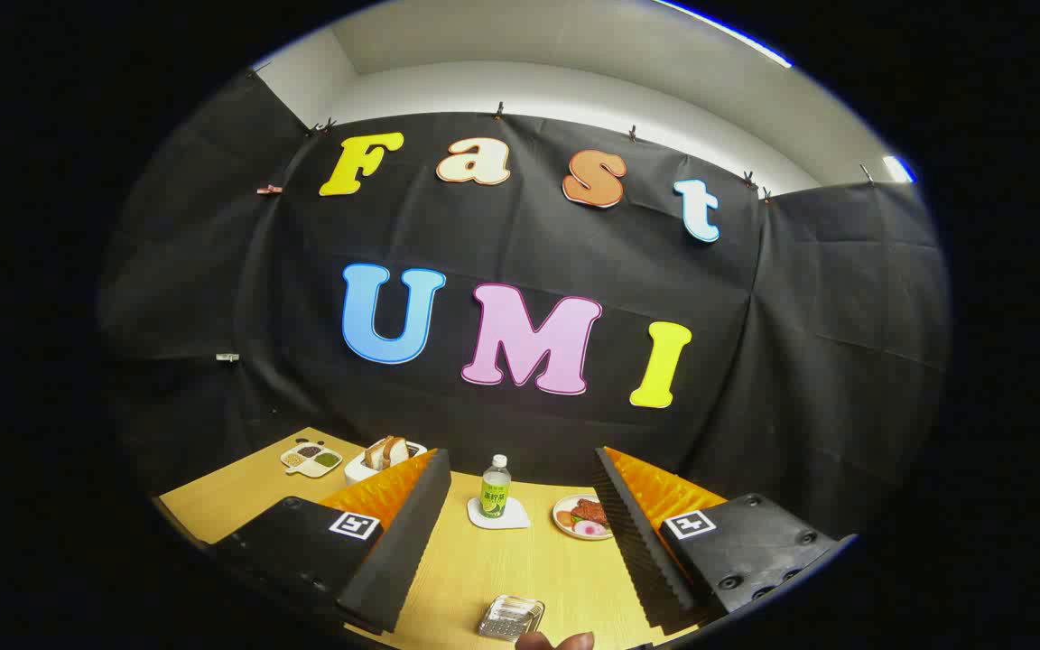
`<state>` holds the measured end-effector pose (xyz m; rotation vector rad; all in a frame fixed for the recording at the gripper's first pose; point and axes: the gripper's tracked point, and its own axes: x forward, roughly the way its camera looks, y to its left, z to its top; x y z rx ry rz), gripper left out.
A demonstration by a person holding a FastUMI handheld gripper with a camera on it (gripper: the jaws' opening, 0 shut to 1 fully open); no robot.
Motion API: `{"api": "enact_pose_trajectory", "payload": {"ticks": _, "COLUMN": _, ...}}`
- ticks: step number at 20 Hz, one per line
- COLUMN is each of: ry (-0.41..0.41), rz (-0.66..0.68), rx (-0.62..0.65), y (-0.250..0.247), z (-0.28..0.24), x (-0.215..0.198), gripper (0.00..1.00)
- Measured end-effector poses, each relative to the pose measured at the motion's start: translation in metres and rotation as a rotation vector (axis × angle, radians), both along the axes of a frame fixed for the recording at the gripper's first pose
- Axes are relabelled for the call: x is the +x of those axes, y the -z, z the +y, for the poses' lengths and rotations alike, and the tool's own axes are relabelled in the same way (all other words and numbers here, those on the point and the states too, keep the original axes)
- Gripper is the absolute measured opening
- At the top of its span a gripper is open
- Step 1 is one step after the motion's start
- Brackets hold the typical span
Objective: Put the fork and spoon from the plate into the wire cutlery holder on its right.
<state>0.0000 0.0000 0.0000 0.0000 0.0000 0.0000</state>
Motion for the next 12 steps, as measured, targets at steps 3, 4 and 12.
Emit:
{"api": "enact_pose_trajectory", "payload": {"ticks": 3, "ry": 0.018, "rz": 0.008, "rx": 0.008, "y": 0.004, "z": 0.012, "x": 0.003, "gripper": 0.98}}
{"api": "enact_pose_trajectory", "payload": {"ticks": 4, "ry": 0.027, "rz": 0.002, "rx": 0.002, "y": 0.004, "z": 0.015, "x": 0.004, "gripper": 0.98}}
{"api": "enact_pose_trajectory", "payload": {"ticks": 12, "ry": 0.041, "rz": 0.006, "rx": 0.009, "y": 0.004, "z": 0.031, "x": 0.008, "gripper": 0.98}}
